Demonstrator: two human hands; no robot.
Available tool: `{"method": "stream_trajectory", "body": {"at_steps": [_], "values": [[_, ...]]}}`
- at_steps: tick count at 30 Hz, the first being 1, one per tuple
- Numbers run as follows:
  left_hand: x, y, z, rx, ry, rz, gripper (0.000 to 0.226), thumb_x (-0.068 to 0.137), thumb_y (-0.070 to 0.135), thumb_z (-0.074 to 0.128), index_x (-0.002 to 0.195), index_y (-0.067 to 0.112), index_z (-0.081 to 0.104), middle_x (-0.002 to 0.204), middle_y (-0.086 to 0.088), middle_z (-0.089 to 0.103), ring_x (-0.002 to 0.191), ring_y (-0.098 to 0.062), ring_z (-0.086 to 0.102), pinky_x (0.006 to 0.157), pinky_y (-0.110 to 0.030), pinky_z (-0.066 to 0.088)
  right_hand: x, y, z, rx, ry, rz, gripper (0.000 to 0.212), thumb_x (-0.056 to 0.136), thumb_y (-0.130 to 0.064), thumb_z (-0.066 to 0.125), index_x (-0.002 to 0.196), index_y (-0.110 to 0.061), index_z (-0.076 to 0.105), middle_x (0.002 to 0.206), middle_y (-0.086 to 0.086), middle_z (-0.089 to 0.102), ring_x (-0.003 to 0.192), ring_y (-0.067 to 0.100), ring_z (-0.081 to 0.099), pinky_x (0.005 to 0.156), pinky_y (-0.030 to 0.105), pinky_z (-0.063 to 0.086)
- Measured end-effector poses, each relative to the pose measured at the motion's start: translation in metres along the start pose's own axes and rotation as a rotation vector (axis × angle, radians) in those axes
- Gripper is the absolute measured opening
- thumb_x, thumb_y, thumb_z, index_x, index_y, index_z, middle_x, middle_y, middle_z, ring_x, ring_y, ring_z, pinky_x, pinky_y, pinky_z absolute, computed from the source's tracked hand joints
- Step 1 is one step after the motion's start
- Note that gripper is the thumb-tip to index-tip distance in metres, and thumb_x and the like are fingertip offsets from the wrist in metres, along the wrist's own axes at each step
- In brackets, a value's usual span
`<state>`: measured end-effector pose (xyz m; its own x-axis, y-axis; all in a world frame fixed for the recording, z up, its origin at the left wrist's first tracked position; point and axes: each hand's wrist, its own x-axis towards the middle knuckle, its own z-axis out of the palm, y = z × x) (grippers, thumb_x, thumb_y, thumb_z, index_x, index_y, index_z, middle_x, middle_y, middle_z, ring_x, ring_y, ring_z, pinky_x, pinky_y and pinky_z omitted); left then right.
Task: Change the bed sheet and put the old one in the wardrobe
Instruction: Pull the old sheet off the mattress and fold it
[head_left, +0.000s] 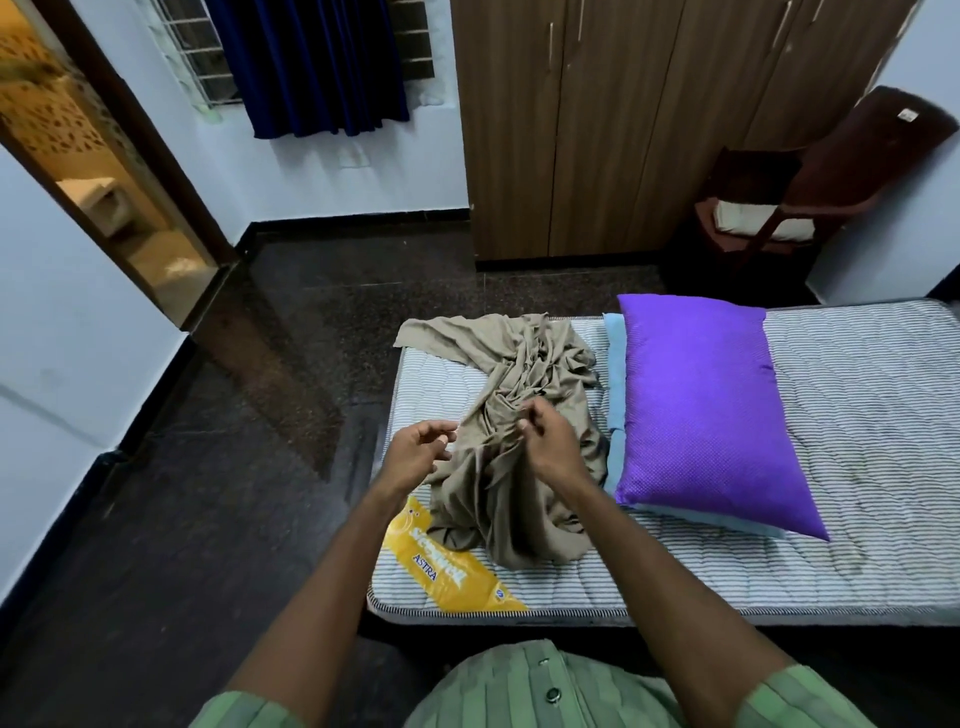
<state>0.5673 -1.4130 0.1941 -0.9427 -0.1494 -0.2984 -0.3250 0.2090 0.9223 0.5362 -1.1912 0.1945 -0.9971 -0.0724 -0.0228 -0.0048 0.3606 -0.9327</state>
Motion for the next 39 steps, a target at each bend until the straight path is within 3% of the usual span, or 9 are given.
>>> {"method": "stream_trajectory", "body": {"at_steps": [4, 8, 12, 16, 22, 27, 31, 34, 39], "values": [[-0.002, -0.015, 0.007, 0.092, 0.051, 0.074, 0.03, 0.09, -0.007, 0.065, 0.105, 0.017, 0.076, 0.098, -0.001, 0.076, 0.084, -0.013, 0.069, 0.065, -0.019, 0.054, 0.008, 0.005, -0.033, -0.008, -0.066, 0.01, 0.038, 0.099, 0.005, 0.047, 0.098, -0.031, 0.06, 0.096, -0.003, 0.07, 0.093, 0.021, 0.068, 0.084, 0.049, 0.058], [0.006, -0.01, 0.035, 0.215, -0.023, 0.16, 0.032, 0.086, -0.003, 0.068, 0.107, 0.019, 0.077, 0.101, 0.004, 0.077, 0.083, -0.006, 0.07, 0.077, -0.024, 0.056, 0.008, 0.019, -0.057, 0.162, -0.122, 0.095, 0.027, 0.103, 0.003, 0.05, 0.112, -0.017, 0.065, 0.114, 0.011, 0.072, 0.111, 0.03, 0.069, 0.098, 0.051, 0.057], [0.009, 0.009, 0.068, 0.282, -0.083, 0.247, 0.03, 0.083, 0.003, 0.078, 0.107, 0.019, 0.075, 0.102, 0.006, 0.073, 0.074, -0.007, 0.066, 0.073, -0.023, 0.053, -0.003, 0.025, -0.081, 0.257, -0.057, 0.124, 0.034, 0.1, 0.013, 0.046, 0.093, -0.017, 0.061, 0.093, 0.0, 0.069, 0.088, 0.012, 0.064, 0.085, 0.03, 0.052], [0.012, 0.015, 0.097, 0.493, -0.202, 0.385, 0.048, 0.067, 0.032, 0.093, 0.107, 0.025, 0.067, 0.103, 0.009, 0.064, 0.086, -0.014, 0.064, 0.075, -0.026, 0.055, -0.006, 0.03, -0.097, 0.448, -0.001, 0.203, 0.039, 0.09, 0.015, 0.048, 0.086, -0.02, 0.065, 0.082, 0.004, 0.067, 0.074, 0.02, 0.058, 0.069, 0.031, 0.045], [0.001, 0.022, 0.13, 0.712, -0.117, 0.483, 0.029, 0.073, 0.039, 0.067, 0.101, 0.034, 0.067, 0.09, 0.013, 0.072, 0.085, -0.009, 0.067, 0.069, -0.026, 0.053, -0.003, 0.027, -0.108, 0.503, 0.061, 0.238, 0.037, 0.098, 0.014, 0.044, 0.089, -0.016, 0.064, 0.075, 0.003, 0.067, 0.066, 0.016, 0.059, 0.071, 0.033, 0.047], [0.025, 0.037, 0.114, 0.508, -0.159, 0.443, 0.023, 0.088, 0.005, 0.062, 0.096, 0.015, 0.081, 0.073, 0.013, 0.068, 0.063, 0.008, 0.058, 0.06, -0.018, 0.042, 0.001, 0.026, -0.121, 0.372, 0.256, 0.25, 0.034, 0.098, 0.013, 0.046, 0.088, -0.016, 0.062, 0.071, -0.003, 0.07, 0.06, 0.008, 0.063, 0.054, 0.021, 0.053], [0.047, 0.038, 0.093, 0.372, -0.244, 0.372, 0.036, 0.094, 0.007, 0.054, 0.123, 0.016, 0.074, 0.113, 0.006, 0.076, 0.106, -0.007, 0.069, 0.092, -0.023, 0.053, 0.004, 0.026, -0.113, 0.265, 0.265, 0.241, 0.037, 0.087, 0.015, 0.048, 0.086, -0.018, 0.065, 0.074, -0.002, 0.072, 0.066, 0.011, 0.064, 0.055, 0.026, 0.054], [0.055, 0.039, 0.086, 0.298, -0.247, 0.308, 0.035, 0.098, 0.006, 0.052, 0.123, 0.016, 0.073, 0.115, 0.004, 0.076, 0.111, -0.013, 0.069, 0.1, -0.031, 0.052, 0.009, 0.021, -0.108, 0.23, 0.262, 0.231, 0.034, 0.088, 0.012, 0.049, 0.087, -0.018, 0.066, 0.076, -0.003, 0.073, 0.068, 0.01, 0.065, 0.058, 0.028, 0.053], [0.053, 0.039, 0.079, 0.26, -0.271, 0.313, 0.022, 0.106, 0.029, 0.053, 0.089, 0.023, 0.064, 0.083, 0.006, 0.062, 0.074, -0.008, 0.055, 0.071, -0.033, 0.043, 0.015, 0.015, -0.099, 0.322, 0.246, 0.255, 0.026, 0.095, 0.009, 0.052, 0.092, -0.014, 0.063, 0.075, -0.002, 0.067, 0.067, 0.012, 0.062, 0.054, 0.024, 0.056]]}}
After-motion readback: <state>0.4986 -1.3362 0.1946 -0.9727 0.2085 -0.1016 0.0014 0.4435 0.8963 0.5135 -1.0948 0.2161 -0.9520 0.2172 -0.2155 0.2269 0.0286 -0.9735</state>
